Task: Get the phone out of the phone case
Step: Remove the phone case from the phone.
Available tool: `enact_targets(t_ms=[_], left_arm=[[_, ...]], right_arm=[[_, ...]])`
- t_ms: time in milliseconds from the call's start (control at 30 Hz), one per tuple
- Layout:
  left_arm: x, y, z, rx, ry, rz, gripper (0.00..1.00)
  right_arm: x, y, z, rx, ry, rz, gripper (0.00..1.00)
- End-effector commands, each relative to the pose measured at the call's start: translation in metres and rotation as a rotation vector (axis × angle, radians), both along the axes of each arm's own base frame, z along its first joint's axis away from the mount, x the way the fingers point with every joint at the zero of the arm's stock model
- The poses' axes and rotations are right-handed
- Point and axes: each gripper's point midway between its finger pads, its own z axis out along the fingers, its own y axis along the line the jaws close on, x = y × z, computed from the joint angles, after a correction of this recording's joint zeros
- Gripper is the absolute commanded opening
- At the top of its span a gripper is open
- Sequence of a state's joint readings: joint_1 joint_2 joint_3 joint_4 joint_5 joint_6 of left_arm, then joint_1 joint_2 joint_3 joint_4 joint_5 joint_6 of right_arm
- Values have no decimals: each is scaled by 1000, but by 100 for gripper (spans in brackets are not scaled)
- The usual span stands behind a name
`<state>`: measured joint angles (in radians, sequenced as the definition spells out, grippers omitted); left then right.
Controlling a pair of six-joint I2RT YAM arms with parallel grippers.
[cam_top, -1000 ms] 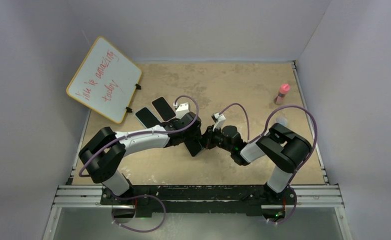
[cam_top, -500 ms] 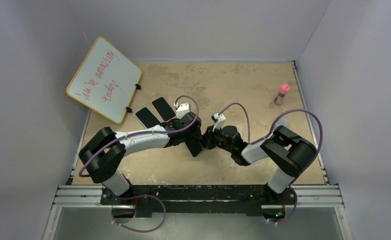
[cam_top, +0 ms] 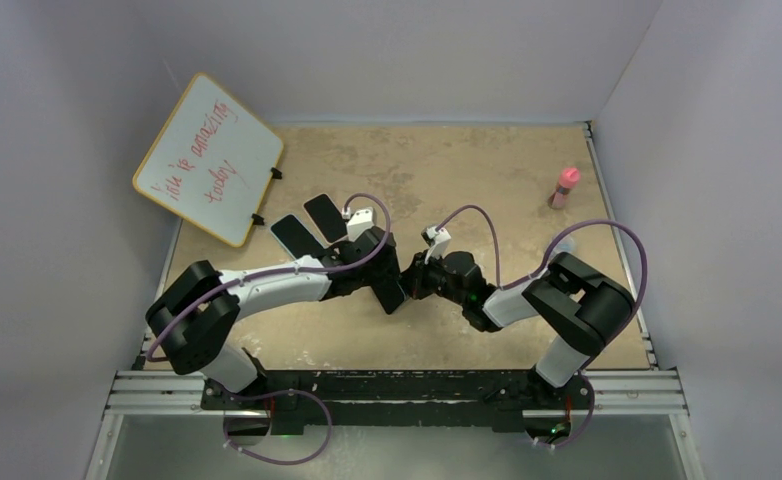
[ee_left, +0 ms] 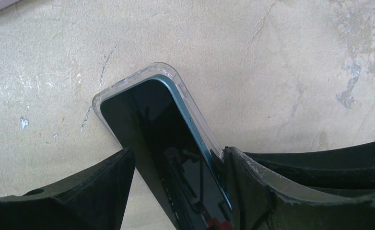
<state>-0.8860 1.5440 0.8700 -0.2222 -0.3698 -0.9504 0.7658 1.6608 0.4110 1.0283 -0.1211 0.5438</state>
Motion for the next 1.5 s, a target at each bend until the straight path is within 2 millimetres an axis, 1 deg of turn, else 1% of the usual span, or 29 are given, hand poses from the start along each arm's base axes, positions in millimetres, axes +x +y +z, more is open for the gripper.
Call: enact_targets(t_ms=[0, 67, 233, 533, 667, 900, 1100, 1200, 1300, 1467], left_arm=[[-6, -1, 0, -18, 15, -8, 70], [-6, 1, 0, -14, 17, -1, 70], [-8, 11, -3, -15, 19, 55, 71], [2, 4, 12, -82, -34, 92, 72], [4, 4, 7, -52, -20, 93, 72], [-1, 5, -6, -16, 18, 78, 71], [2, -6, -14, 1, 43, 42, 70], [3, -8, -16, 6, 50, 34, 70], [2, -7, -15, 10, 49, 33, 66], [-1, 1, -6, 4, 27, 34, 51]], right_arm=[[17, 3, 29, 48, -98, -34, 0], [17, 3, 29, 46, -99, -34, 0], [18, 0, 29, 38, -105, -43, 0], [17, 3, 30, 42, -103, -34, 0], [17, 2, 29, 38, -103, -35, 0], [19, 0, 33, 36, -116, -46, 0], [19, 1, 33, 27, -123, -43, 0], [19, 1, 34, 21, -128, -44, 0], [19, -1, 34, 15, -132, -51, 0], [20, -4, 33, 12, -133, -66, 0]])
